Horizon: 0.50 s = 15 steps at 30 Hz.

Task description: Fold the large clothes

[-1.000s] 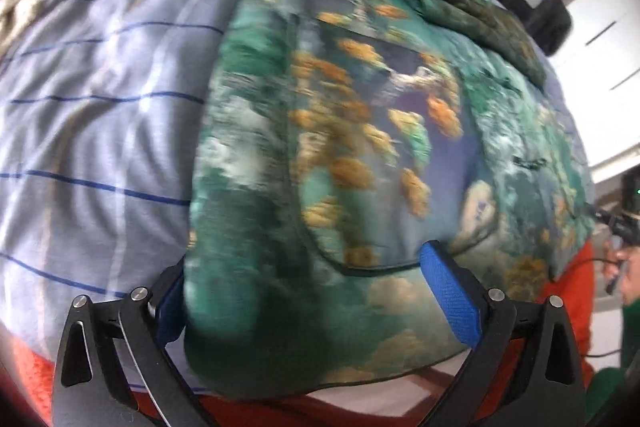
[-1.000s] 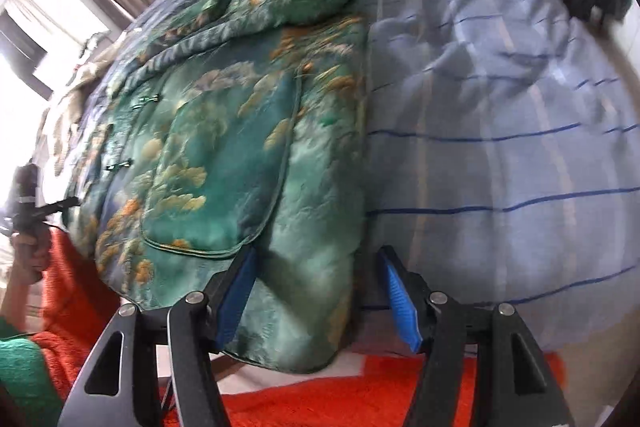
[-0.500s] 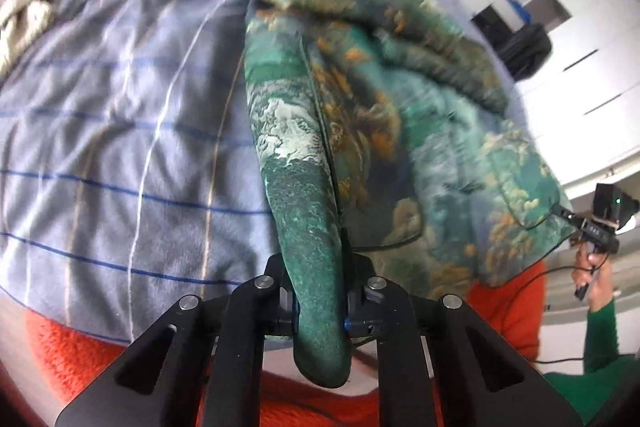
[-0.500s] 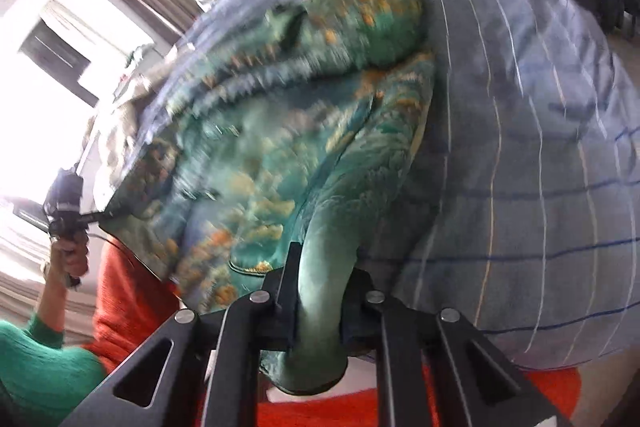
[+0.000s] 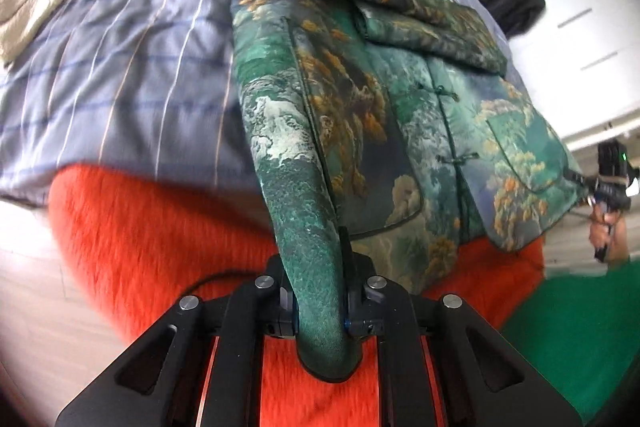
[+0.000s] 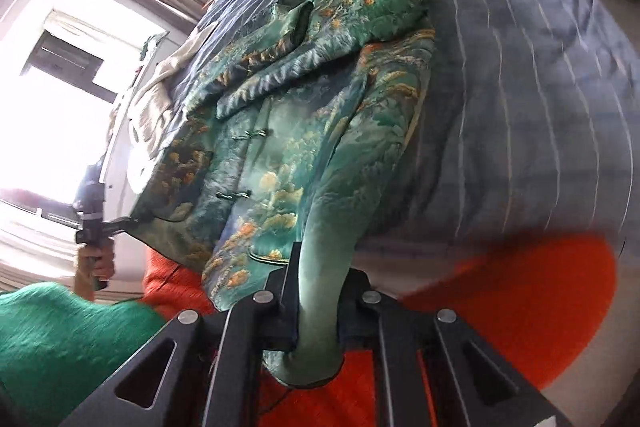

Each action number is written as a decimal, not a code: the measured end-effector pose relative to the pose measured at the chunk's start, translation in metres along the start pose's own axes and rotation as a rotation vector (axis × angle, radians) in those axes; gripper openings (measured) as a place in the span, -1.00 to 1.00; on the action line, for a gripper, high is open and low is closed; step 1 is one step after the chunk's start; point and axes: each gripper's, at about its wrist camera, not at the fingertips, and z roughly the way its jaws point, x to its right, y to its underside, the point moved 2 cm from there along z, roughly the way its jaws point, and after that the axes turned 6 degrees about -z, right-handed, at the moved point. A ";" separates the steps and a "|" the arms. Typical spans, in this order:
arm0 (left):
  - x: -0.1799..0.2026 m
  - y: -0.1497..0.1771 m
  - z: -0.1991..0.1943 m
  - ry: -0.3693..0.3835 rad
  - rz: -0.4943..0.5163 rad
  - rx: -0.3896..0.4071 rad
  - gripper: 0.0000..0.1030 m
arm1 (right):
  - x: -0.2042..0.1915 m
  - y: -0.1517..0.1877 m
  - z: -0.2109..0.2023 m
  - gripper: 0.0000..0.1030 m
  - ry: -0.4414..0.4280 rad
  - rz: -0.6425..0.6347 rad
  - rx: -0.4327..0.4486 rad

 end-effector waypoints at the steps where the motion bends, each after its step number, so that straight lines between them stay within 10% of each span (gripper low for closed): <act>1: 0.000 -0.002 -0.010 0.022 -0.005 0.004 -0.78 | -0.002 0.000 -0.004 -0.77 -0.024 0.018 0.006; 8: 0.008 -0.115 -0.083 0.217 -0.044 0.272 -0.78 | -0.001 -0.091 -0.048 -0.77 -0.189 0.094 0.241; 15: -0.009 -0.280 -0.012 0.187 -0.177 0.311 -0.71 | 0.068 -0.228 -0.007 -0.77 -0.177 0.197 0.375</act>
